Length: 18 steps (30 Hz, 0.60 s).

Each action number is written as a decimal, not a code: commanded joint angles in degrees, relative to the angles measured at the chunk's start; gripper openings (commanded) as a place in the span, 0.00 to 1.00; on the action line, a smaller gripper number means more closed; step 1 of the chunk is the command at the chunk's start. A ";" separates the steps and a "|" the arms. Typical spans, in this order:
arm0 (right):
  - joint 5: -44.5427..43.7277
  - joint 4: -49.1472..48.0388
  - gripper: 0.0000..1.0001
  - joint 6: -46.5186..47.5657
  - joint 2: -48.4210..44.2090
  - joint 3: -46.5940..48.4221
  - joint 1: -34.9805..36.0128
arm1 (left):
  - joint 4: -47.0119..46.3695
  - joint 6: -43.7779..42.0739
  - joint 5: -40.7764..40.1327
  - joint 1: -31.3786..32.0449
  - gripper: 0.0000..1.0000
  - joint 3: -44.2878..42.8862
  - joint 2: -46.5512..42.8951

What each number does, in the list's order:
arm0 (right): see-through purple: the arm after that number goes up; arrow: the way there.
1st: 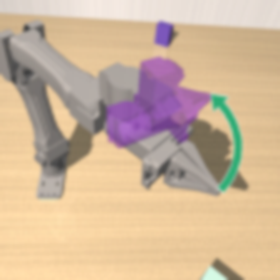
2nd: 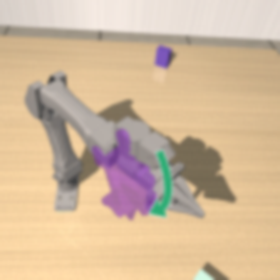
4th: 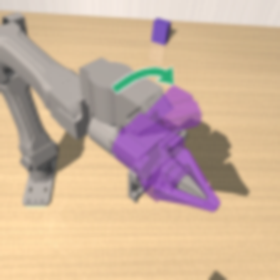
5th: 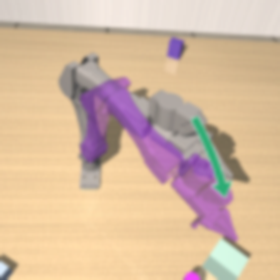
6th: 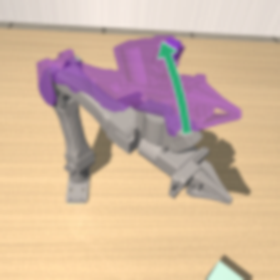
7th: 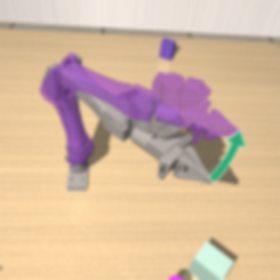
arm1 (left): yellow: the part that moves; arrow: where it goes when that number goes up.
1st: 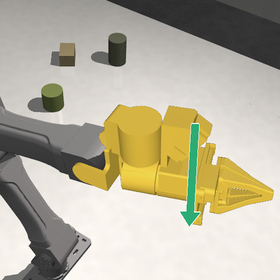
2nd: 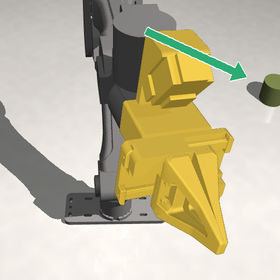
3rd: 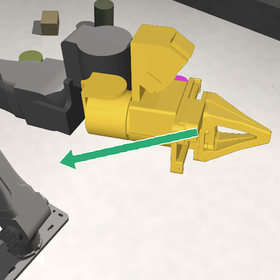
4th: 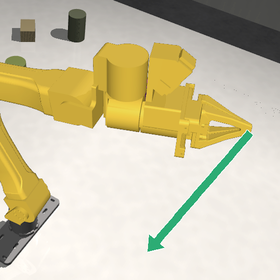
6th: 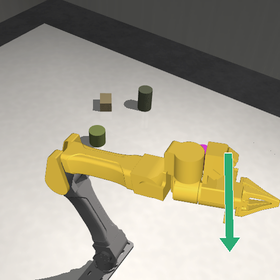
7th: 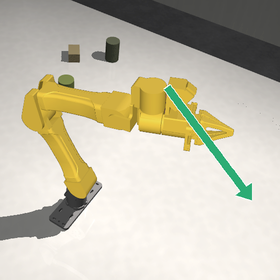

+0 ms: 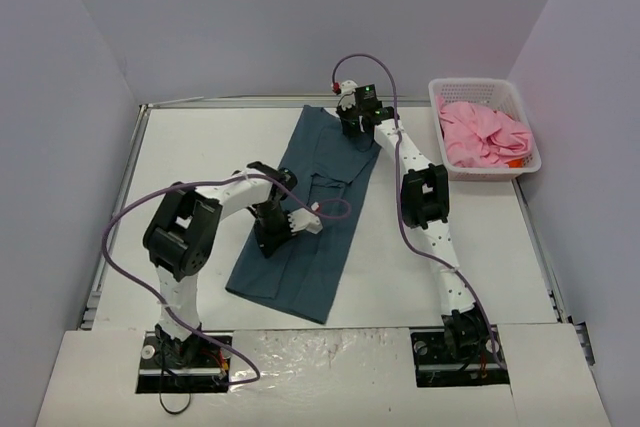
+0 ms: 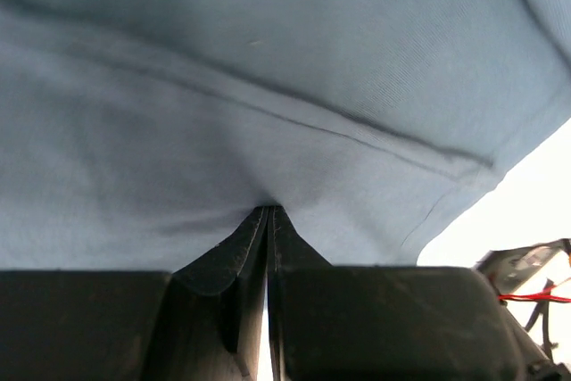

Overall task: Fold and stack the t-shirts
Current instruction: Rotate the tshirt 90 degrees

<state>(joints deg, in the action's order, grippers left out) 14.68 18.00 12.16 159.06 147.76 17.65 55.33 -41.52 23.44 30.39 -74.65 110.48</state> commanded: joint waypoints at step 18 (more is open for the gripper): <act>0.26 6.35 0.12 0.14 1.95 2.88 -0.60 | -2.42 12.95 9.16 17.94 0.02 -23.34 21.00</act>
<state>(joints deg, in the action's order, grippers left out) 14.48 20.58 12.01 159.33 149.25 17.23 66.08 -29.30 30.89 46.52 -97.47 126.85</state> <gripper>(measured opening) 0.114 0.028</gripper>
